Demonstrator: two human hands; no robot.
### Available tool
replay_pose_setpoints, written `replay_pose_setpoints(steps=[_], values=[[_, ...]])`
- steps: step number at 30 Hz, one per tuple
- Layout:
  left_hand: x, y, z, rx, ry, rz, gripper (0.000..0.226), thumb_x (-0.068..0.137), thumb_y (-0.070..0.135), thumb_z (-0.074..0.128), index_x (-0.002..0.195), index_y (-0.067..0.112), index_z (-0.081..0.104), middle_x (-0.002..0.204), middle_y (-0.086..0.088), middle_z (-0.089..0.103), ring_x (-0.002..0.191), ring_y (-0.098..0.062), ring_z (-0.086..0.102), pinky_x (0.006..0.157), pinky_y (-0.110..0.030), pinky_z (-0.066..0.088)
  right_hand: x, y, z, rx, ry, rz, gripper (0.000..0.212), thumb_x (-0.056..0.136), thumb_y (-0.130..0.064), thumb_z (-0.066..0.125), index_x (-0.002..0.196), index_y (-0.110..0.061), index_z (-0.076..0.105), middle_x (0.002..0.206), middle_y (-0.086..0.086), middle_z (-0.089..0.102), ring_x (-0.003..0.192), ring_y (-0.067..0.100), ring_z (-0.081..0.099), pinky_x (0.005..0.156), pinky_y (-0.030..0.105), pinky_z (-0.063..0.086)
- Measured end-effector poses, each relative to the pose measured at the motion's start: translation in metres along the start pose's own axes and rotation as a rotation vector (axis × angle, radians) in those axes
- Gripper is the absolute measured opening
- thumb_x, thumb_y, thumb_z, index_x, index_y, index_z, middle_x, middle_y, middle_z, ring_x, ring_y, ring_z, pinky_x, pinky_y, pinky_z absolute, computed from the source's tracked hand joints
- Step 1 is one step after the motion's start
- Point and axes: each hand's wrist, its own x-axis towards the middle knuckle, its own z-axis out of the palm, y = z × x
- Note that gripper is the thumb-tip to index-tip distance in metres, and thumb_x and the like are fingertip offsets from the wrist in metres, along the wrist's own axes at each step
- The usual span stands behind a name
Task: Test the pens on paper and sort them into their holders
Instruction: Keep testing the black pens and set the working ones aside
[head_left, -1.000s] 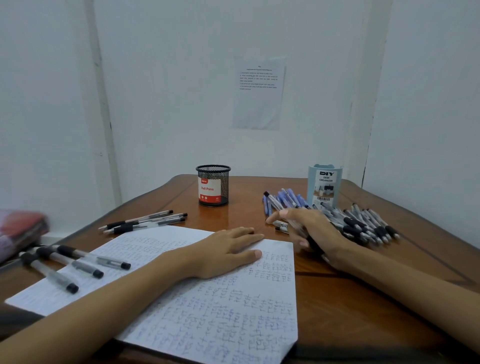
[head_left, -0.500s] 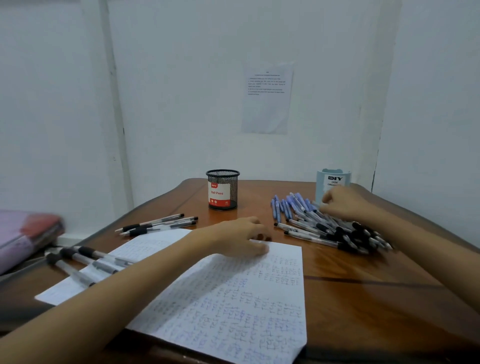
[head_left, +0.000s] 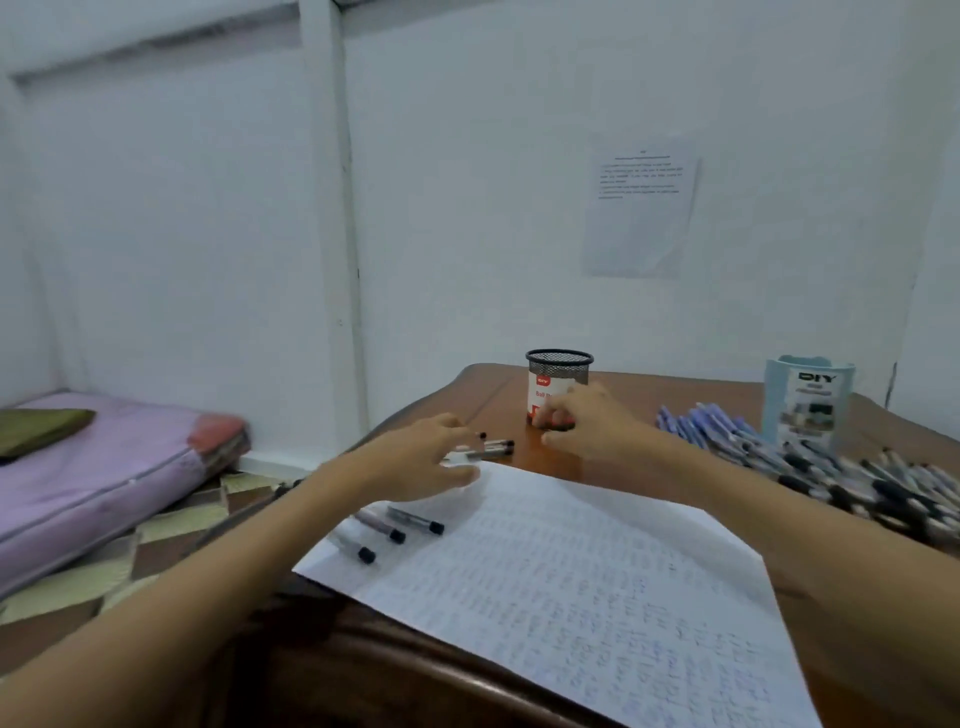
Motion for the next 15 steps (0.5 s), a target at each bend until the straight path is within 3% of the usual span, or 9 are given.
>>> replay_pose_setpoints(steps=[2,5,9,11,15], values=[[-0.01,-0.02,-0.002,-0.006,0.009,-0.057,0.034,0.095,0.033,0.048,0.125,0.019,0.051,0.116,0.001,0.047,0.099,-0.016,0.05,0.089,-0.032,0.042,0.015,-0.018,0.016,-0.012,-0.038,-0.073,0.028,0.09,-0.021,0.054,0.117,-0.018,0.062,0.093,-0.007,0.054,0.117,0.023,0.043,0.094,0.028,0.033],[-0.024,-0.043,-0.004,-0.016,0.009,-0.137,0.035,0.094,0.029,0.049,0.125,0.014,0.051,0.119,-0.002,0.046,0.105,-0.02,0.05,0.092,-0.033,0.041,0.03,-0.035,0.038,-0.018,-0.077,-0.138,0.031,0.09,-0.021,0.054,0.12,-0.02,0.058,0.117,0.006,0.053,0.116,0.024,0.04,0.097,0.033,0.034],[-0.035,-0.058,-0.003,-0.053,-0.004,-0.192,0.037,0.094,0.027,0.049,0.128,0.012,0.049,0.122,-0.007,0.047,0.109,-0.023,0.05,0.094,-0.032,0.039,0.035,-0.04,0.047,0.032,-0.002,-0.196,0.024,0.09,-0.013,0.056,0.11,-0.018,0.067,0.098,-0.002,0.057,0.094,0.017,0.053,0.075,0.021,0.039],[-0.037,-0.06,-0.003,-0.062,-0.001,-0.192,0.039,0.094,0.027,0.05,0.13,0.013,0.047,0.124,-0.007,0.047,0.11,-0.022,0.05,0.096,-0.032,0.038,0.036,-0.037,0.043,-0.016,-0.007,-0.234,0.022,0.09,-0.009,0.058,0.108,-0.013,0.07,0.085,-0.004,0.06,0.082,0.015,0.054,0.065,0.023,0.036],[-0.041,-0.056,-0.003,-0.076,0.013,-0.157,0.041,0.095,0.026,0.049,0.134,0.016,0.044,0.126,-0.004,0.044,0.11,-0.018,0.048,0.096,-0.029,0.037,0.025,-0.024,0.049,-0.102,0.062,-0.291,0.031,0.092,-0.007,0.055,0.118,-0.019,0.066,0.093,0.004,0.058,0.079,0.015,0.049,0.068,0.024,0.039]])
